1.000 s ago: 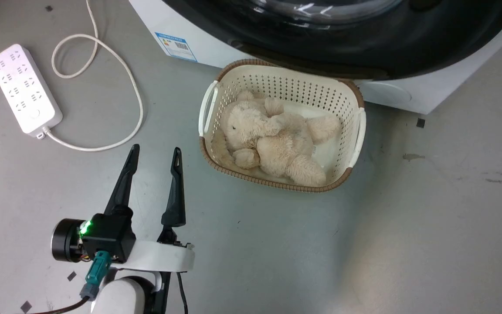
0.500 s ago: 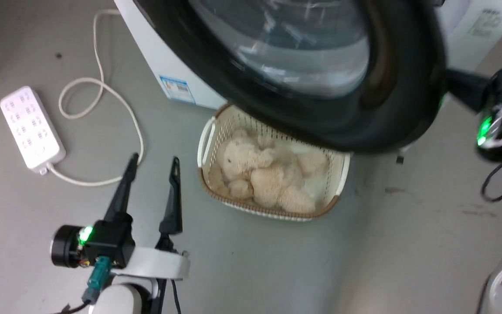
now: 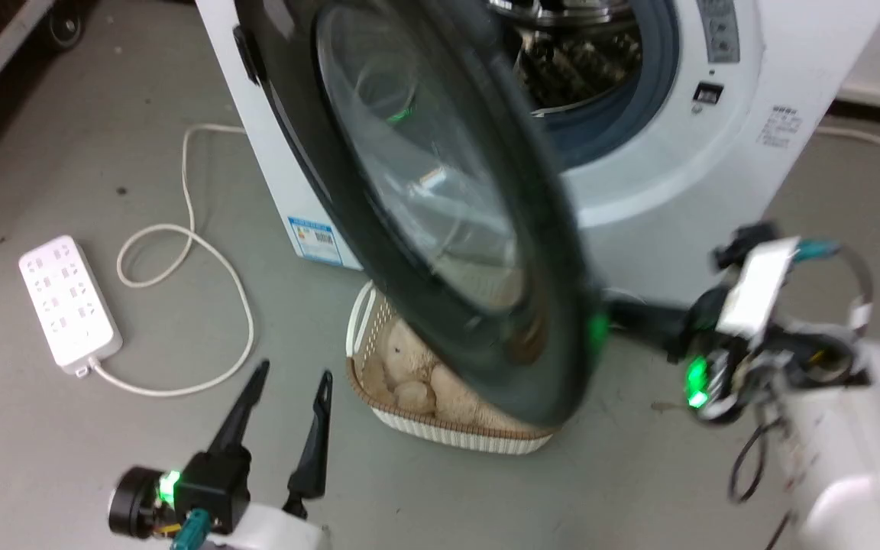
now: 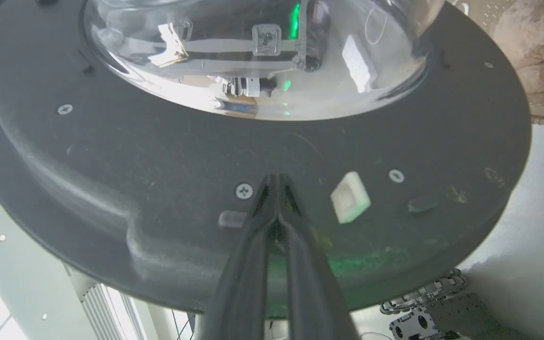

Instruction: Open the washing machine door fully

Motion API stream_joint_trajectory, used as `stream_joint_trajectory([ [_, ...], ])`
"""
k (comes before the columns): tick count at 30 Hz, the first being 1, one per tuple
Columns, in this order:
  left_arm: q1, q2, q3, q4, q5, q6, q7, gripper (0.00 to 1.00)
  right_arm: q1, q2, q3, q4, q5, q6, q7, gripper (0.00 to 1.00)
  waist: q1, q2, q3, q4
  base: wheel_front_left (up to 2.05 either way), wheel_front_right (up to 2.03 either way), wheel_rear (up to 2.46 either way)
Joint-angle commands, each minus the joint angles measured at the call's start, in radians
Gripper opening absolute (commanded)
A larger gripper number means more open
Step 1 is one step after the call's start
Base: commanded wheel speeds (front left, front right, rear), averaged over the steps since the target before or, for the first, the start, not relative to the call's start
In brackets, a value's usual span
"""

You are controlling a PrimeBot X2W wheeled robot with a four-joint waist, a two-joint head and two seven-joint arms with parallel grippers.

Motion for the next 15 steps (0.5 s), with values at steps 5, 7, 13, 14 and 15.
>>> stream_joint_trajectory([
  [5,0.040,0.011,-0.002,0.007,-0.024,-0.022,-0.006,1.00,0.135,0.008,0.249,-0.101,0.150,0.001,-0.098,0.00,0.0003,0.0000,-0.033,0.003,0.00,0.00,0.00],
  [7,0.045,0.012,-0.004,0.004,-0.036,-0.030,-0.006,1.00,0.166,0.008,0.331,-0.137,0.196,0.001,-0.148,0.00,0.0003,0.0000,-0.038,0.006,0.00,0.00,0.00],
  [13,0.038,0.024,-0.005,0.018,-0.068,-0.046,-0.006,1.00,0.204,0.008,0.482,-0.195,0.253,0.001,-0.280,0.00,0.0003,0.0000,-0.047,0.013,0.00,0.00,0.00],
  [14,0.034,0.024,-0.001,0.019,-0.077,-0.047,-0.006,1.00,0.207,0.008,0.486,-0.199,0.251,0.001,-0.304,0.04,0.0003,0.0000,-0.050,0.012,0.00,0.00,0.00],
  [15,0.031,0.023,0.004,0.020,-0.087,-0.049,-0.006,1.00,0.210,0.008,0.487,-0.204,0.244,0.001,-0.328,0.33,0.0003,0.0000,-0.053,0.009,0.00,0.00,0.00],
])
